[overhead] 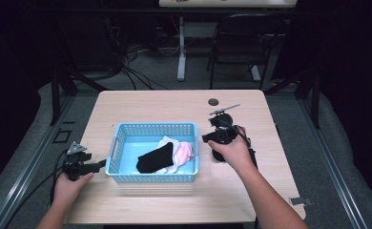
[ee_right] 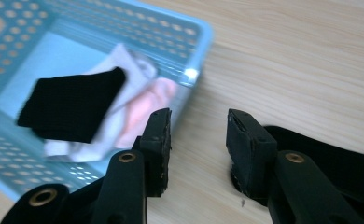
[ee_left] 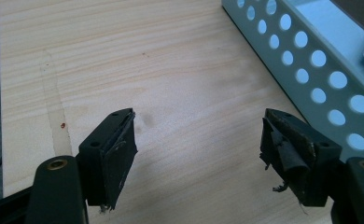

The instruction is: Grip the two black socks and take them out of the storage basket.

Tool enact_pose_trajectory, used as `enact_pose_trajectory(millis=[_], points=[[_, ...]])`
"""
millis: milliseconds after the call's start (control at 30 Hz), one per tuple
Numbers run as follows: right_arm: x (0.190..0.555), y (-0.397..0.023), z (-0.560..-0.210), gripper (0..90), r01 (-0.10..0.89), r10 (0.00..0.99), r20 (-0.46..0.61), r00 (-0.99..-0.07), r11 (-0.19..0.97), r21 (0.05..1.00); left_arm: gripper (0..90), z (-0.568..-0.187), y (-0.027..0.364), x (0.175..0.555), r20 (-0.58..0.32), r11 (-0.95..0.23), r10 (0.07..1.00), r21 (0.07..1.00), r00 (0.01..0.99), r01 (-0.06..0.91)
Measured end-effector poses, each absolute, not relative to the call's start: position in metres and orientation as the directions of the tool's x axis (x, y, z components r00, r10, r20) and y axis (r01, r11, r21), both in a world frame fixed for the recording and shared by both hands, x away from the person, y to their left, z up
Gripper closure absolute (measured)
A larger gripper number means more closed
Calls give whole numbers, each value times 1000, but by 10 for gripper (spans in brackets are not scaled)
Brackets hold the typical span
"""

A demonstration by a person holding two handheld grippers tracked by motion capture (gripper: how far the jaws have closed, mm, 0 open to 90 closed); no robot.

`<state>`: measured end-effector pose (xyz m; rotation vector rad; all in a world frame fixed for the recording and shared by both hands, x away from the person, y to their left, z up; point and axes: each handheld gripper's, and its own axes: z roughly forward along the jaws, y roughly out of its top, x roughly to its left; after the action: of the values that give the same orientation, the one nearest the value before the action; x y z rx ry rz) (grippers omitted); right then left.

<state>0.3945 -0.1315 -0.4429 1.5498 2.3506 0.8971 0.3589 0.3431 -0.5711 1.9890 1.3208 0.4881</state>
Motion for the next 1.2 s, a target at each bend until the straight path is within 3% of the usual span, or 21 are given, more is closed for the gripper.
enact_pose_trajectory(millis=[433, 1200], points=[[412, -57, -468, 593, 778, 833, 171, -525, 389, 493, 265, -570, 344, 359, -66, -241, 909, 723, 412, 647], [433, -3, -520, 540, 862, 846, 210, -490, 434, 263, 265, -569, 344, 359, -66, -242, 907, 727, 416, 643]])
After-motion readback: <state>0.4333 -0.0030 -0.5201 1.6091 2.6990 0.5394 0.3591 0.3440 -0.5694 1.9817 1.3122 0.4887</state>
